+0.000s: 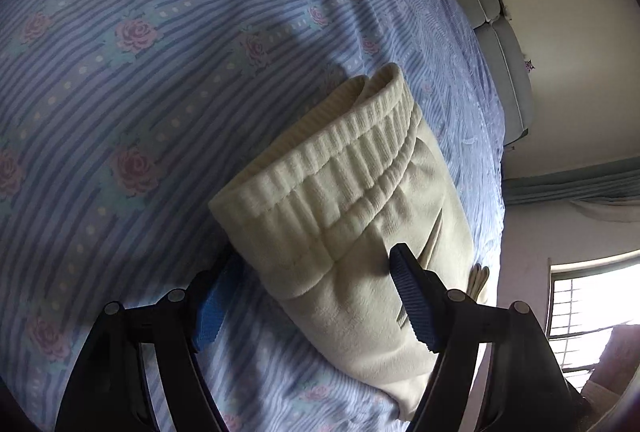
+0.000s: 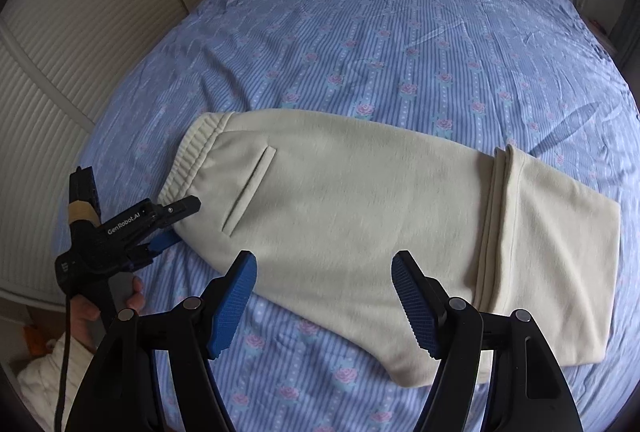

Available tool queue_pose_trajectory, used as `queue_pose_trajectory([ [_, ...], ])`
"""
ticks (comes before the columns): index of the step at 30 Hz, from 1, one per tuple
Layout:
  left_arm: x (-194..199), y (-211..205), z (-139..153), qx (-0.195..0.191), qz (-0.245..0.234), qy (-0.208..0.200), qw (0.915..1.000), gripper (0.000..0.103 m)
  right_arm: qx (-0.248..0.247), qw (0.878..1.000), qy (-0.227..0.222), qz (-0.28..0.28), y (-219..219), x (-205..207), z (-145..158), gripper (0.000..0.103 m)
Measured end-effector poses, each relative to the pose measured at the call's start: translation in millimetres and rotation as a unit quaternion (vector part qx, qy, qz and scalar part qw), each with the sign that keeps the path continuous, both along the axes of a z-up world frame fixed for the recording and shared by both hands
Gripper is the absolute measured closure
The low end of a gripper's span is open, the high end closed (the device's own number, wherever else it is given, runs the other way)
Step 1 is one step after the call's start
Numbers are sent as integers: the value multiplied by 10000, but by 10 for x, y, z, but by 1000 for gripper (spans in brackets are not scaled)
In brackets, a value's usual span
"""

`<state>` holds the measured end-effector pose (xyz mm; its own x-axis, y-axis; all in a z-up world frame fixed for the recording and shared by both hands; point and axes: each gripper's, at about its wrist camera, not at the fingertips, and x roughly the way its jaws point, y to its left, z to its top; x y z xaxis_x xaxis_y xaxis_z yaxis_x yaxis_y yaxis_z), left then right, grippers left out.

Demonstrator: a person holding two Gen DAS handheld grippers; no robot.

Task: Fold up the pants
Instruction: 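Grasp the waistband with the left gripper and lift it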

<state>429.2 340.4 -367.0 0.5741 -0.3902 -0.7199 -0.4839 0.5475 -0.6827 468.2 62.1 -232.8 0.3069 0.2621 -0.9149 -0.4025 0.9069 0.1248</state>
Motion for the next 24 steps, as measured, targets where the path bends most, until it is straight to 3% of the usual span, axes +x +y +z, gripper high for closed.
queue_pose_trajectory([
  [7, 432, -81, 5, -27, 100, -96, 9999, 31, -25, 9996, 107, -257, -107, 129, -73, 32],
  [9, 519, -112, 10, -152, 110, -164, 9997, 41, -54, 9992, 146, -357, -180, 129, -95, 32],
  [11, 573, -165, 49, -178, 101, -134, 9997, 66, -92, 9988, 179, -448, -261, 119, -114, 32],
  [12, 581, -195, 120, -96, 92, -124, 9998, 69, -125, 9986, 182, -488, -302, 108, -117, 32],
  [18, 625, -501, 1013, 745, -449, -569, 9946, 76, -40, 9967, 86, -807, -711, -7, 53, 32],
  [24, 759, -1150, 2019, 1772, -1057, -1060, 9727, 76, 99, 9887, -151, -1490, -1433, -155, 413, 32],
])
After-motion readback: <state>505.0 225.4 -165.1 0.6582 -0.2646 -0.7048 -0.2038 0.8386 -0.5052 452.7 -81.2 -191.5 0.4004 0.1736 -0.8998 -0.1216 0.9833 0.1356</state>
